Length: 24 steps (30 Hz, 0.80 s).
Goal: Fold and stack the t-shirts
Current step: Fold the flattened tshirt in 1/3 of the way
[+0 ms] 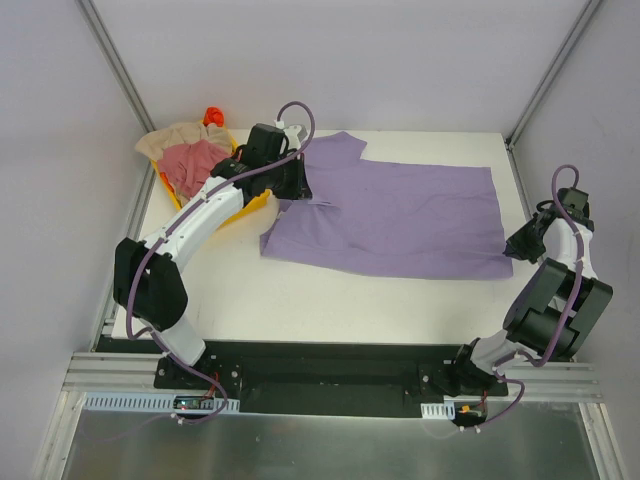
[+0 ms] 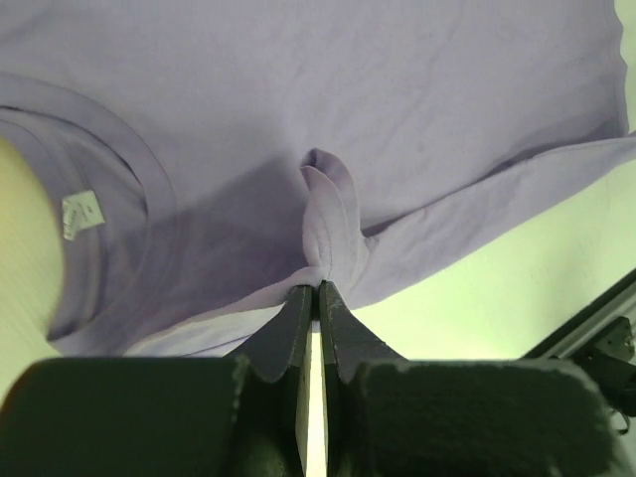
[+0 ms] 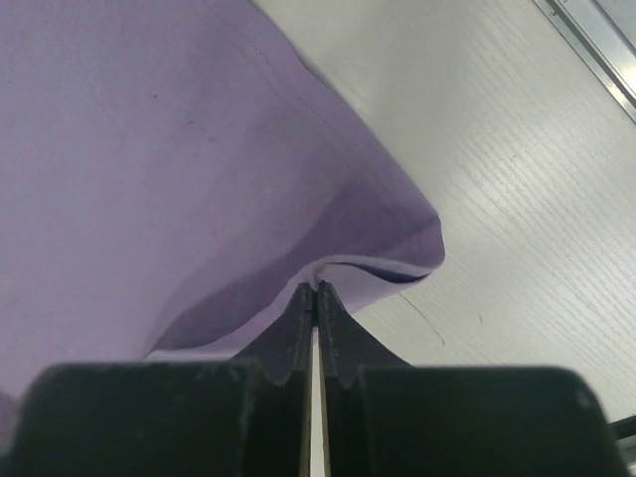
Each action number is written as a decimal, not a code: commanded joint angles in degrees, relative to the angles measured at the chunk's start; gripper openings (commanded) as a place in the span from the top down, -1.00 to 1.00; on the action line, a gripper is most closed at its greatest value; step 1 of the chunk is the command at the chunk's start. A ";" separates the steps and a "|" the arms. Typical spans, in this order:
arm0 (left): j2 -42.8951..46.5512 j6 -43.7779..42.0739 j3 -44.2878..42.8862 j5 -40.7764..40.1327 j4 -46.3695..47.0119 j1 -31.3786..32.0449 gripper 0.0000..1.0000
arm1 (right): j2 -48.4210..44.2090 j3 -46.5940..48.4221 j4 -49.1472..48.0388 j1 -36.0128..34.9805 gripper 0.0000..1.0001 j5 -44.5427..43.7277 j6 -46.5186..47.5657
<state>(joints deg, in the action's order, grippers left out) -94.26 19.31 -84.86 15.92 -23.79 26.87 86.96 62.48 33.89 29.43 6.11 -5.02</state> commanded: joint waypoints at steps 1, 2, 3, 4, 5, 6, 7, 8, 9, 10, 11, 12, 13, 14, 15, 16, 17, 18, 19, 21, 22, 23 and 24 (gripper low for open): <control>-1.63 -5.16 -4.52 -0.71 0.94 -1.56 1.00 | 0.58 2.91 -0.93 -0.51 0.99 -1.09 0.54; -1.98 -5.51 -5.13 -1.33 1.03 -1.82 1.00 | 0.58 3.09 -1.02 -0.51 0.99 -1.45 0.53; -2.50 -5.86 -5.75 -1.42 1.03 -2.17 1.00 | 0.67 3.18 -1.28 -0.51 0.99 -1.62 0.62; -3.03 -6.39 -6.45 -1.33 1.03 -2.44 1.00 | 0.41 3.26 -1.72 -0.51 0.99 -1.97 0.45; -3.73 -7.00 -7.07 -0.90 1.03 -2.61 1.00 | 0.32 3.09 -2.33 -0.51 0.99 -2.15 0.36; -4.52 -7.35 -7.77 -0.37 1.03 -2.79 1.00 | 0.06 2.91 -3.03 -0.51 0.99 -2.41 0.27; -5.31 -7.88 -8.47 -0.19 1.03 -2.97 1.00 | -0.12 2.65 -3.65 -0.51 0.99 -2.59 0.10; -6.37 -8.15 -9.35 -0.10 0.94 -3.14 1.00 | -0.12 2.65 -4.35 -0.51 0.99 -2.77 0.01; -7.33 -8.41 -10.06 0.16 1.03 -3.32 1.00 | 0.14 2.65 -5.05 -0.51 0.99 -2.77 0.01; -8.39 -8.85 -10.85 0.25 1.03 -3.49 1.00 | 0.32 2.47 -6.02 -0.51 0.99 -2.68 -0.08; -9.44 -8.94 -11.55 -0.01 0.94 -3.76 1.00 | 0.49 1.86 -7.68 -0.51 0.99 -2.25 0.01; -10.32 -9.03 -11.99 -0.01 0.94 -4.11 1.00 | 0.84 1.16 -9.79 -0.51 0.99 -1.81 0.01; -11.20 -9.38 -12.60 -0.10 1.03 -4.46 1.00 | 1.45 1.07 -10.42 -0.43 0.99 -1.80 -0.17; -12.08 -9.73 -13.31 -0.28 0.94 -4.63 1.00 | 2.42 1.41 -10.42 -0.51 0.99 -2.15 -0.26; -12.96 -10.08 -14.01 -0.37 0.94 -5.07 1.00 | 3.47 2.03 -10.16 -0.51 0.99 -2.50 -0.34; -13.93 -10.43 -14.71 -0.28 1.03 -5.34 1.00 | 4.79 2.90 -9.46 -0.43 0.96 -2.77 -0.43; -14.98 -10.87 -15.50 -0.71 0.94 -5.51 1.00 | 5.93 3.78 -9.11 -0.43 0.92 -2.86 -0.52; -16.30 -11.05 -16.47 -1.50 0.85 -5.69 1.00 | 6.73 4.31 -8.93 -0.43 0.89 -3.12 -0.78; -17.35 -11.31 -17.52 -1.94 0.76 -5.87 1.00 | 7.60 5.10 -8.32 -0.51 0.88 -3.73 -0.87; -20.16 -11.75 -19.37 -2.82 0.15 -6.30 0.86 | 8.49 6.16 -7.53 -0.43 0.70 -5.22 -1.40; -21.39 -11.58 -20.77 -3.87 -0.72 -6.48 0.60 | 8.75 6.43 -7.17 -0.51 0.60 -5.67 -1.31; -23.06 -10.97 -23.13 -5.97 -2.12 -6.48 0.26 | 8.76 6.78 -7.17 -0.51 0.52 -5.76 -1.49; -24.47 -10.70 -26.03 -7.56 -3.96 -6.48 -0.19 | 8.76 7.30 -6.91 -0.51 0.37 -7.67 -1.57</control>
<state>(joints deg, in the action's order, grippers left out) -114.89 9.06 -102.35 13.91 -24.12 20.91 96.12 65.91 26.39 28.99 2.92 -5.85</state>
